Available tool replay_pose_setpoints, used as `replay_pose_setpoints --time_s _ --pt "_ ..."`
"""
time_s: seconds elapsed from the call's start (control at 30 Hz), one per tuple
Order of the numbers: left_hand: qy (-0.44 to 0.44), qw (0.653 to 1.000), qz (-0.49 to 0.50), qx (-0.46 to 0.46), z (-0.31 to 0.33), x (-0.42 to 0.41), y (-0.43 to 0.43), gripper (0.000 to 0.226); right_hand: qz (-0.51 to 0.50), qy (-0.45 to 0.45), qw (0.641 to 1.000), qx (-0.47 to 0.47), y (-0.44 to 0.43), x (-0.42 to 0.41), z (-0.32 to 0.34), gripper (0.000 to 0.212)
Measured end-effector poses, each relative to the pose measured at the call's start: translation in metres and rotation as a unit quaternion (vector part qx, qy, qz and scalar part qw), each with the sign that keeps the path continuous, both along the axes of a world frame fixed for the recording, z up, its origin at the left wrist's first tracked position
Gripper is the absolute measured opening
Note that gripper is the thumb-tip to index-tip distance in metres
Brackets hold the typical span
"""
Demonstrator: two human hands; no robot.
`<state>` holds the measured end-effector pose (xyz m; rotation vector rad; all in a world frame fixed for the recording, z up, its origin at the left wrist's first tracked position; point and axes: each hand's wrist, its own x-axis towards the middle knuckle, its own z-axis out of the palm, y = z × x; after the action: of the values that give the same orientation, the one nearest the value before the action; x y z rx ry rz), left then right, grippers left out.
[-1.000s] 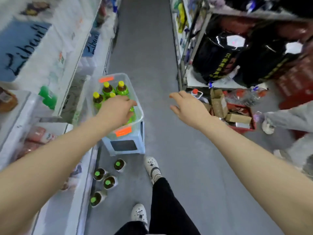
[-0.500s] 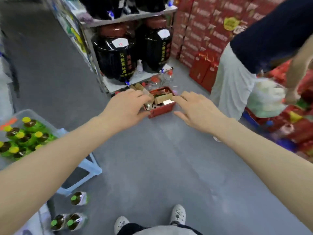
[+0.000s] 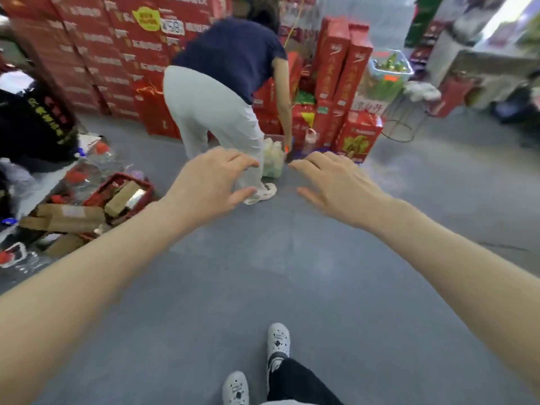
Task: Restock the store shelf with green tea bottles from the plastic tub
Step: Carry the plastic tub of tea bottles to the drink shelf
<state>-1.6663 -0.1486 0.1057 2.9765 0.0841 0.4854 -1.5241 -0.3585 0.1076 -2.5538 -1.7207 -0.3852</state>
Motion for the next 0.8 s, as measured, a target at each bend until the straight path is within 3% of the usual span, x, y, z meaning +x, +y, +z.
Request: replay_pose_setpoints --time_s 0.33,0.57,0.8 --pt "0.006 0.987 -0.16 0.003 -0.028 0.185 -0.129 0.044 -0.185 0.038 0.982 -0.005 -0.169 0.106 -0.027 0.047" --pt "0.013 0.981 -0.191 -0.03 -0.035 0.331 -0.211 0.047 -0.234 0.048 0.971 -0.01 -0.252 0.233 -0.027 0.047" --pt "0.028 0.982 -0.178 -0.052 -0.046 0.458 -0.239 0.049 -0.248 0.066 0.966 0.003 -0.282 0.358 -0.029 0.047"
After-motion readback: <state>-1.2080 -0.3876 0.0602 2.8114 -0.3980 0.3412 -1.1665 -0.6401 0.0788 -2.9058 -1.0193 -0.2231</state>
